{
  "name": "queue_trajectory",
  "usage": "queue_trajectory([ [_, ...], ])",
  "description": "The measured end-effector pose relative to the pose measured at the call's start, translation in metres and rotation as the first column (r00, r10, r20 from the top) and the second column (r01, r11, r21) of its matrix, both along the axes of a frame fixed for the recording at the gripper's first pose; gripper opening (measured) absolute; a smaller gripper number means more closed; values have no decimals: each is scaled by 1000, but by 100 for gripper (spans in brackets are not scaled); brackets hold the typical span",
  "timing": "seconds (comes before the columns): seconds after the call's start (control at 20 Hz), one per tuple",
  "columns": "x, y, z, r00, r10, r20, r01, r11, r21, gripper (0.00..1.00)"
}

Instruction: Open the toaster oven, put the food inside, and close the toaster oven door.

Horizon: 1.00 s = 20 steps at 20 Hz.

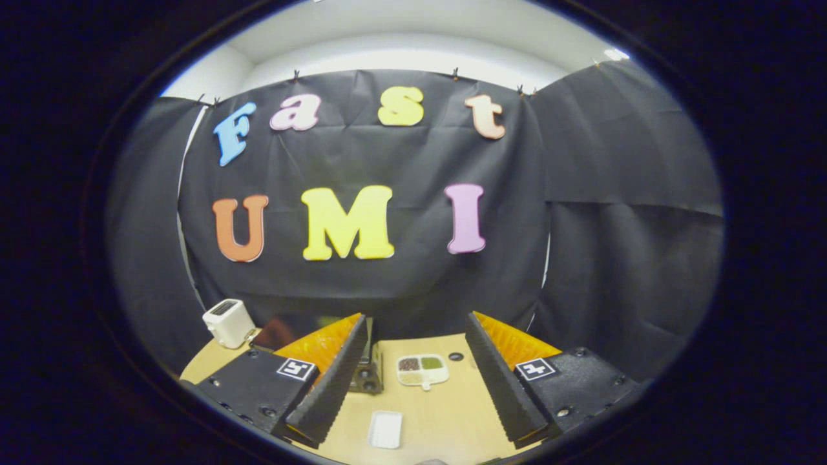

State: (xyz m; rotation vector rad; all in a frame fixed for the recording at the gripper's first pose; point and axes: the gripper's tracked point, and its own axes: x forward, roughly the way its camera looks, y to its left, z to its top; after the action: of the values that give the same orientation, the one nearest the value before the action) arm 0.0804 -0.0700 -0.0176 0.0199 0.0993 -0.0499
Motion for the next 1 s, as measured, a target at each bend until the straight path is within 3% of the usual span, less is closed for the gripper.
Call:
queue_trajectory([
  [0.25, -29, -27, 21, 996, 33, 81, -29, 998, -53, 98],
  [0.5, -39, -27, -4, 991, 132, 27, -131, 991, -7, 98],
  [1.0, -39, -43, -21, 983, 182, 18, -182, 983, 11, 99],
])
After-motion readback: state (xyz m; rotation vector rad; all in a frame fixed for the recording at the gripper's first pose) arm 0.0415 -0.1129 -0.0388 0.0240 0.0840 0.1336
